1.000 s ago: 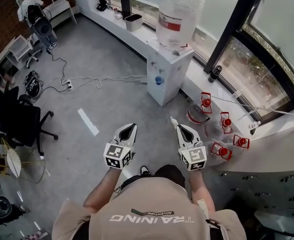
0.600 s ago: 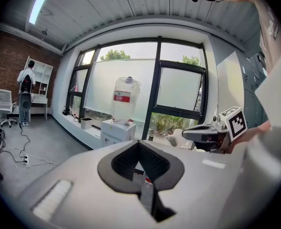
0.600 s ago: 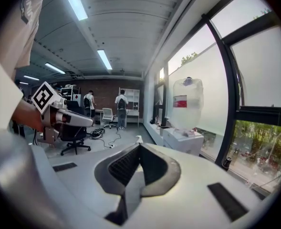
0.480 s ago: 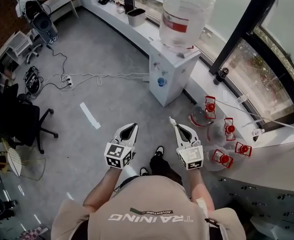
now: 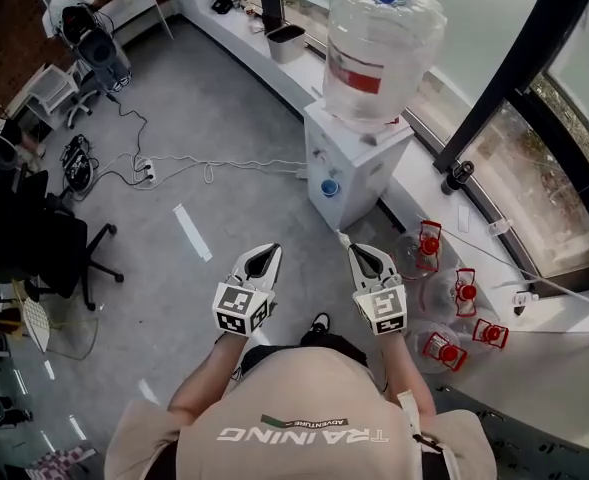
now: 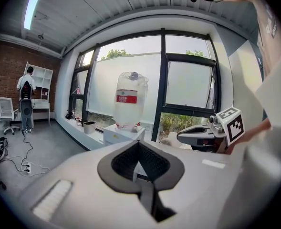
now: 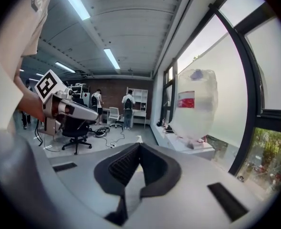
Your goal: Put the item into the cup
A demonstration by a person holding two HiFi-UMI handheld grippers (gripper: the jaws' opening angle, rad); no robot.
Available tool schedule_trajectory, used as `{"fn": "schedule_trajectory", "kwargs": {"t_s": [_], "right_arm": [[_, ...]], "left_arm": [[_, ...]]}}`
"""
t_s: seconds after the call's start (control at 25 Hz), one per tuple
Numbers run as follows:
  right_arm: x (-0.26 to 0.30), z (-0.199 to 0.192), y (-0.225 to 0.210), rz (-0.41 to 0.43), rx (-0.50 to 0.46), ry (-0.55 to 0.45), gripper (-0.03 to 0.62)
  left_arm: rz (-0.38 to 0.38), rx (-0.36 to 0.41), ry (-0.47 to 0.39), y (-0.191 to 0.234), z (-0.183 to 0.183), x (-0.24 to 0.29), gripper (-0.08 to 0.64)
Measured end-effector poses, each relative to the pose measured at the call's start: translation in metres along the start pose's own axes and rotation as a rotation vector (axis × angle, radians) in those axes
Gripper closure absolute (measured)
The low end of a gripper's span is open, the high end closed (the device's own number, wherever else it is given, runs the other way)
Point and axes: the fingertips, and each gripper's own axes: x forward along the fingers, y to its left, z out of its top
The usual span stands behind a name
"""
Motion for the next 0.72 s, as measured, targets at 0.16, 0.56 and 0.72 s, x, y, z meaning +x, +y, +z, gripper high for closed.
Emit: {"fn": "schedule_trajectory", "kwargs": {"t_s": [0.16, 0.56, 0.72], "right_arm": [[0.018, -0.004, -0.021, 0.022, 0.002, 0.000, 0.581], [0.064, 0.006, -0.052, 0.025, 0.011, -0.006, 0.581], [0.089, 0.005, -0.059, 0.003, 0.014, 0.006, 0.581]], "left_arm": [[0.004, -0.011, 0.002, -0.001, 0.004, 0.026, 0.552], [0.022, -0.006, 0.010, 0.035, 0.017, 0.060, 0.552], [-0.010, -0.016, 0.012, 0.056, 0.020, 0.081, 0.552]]}}
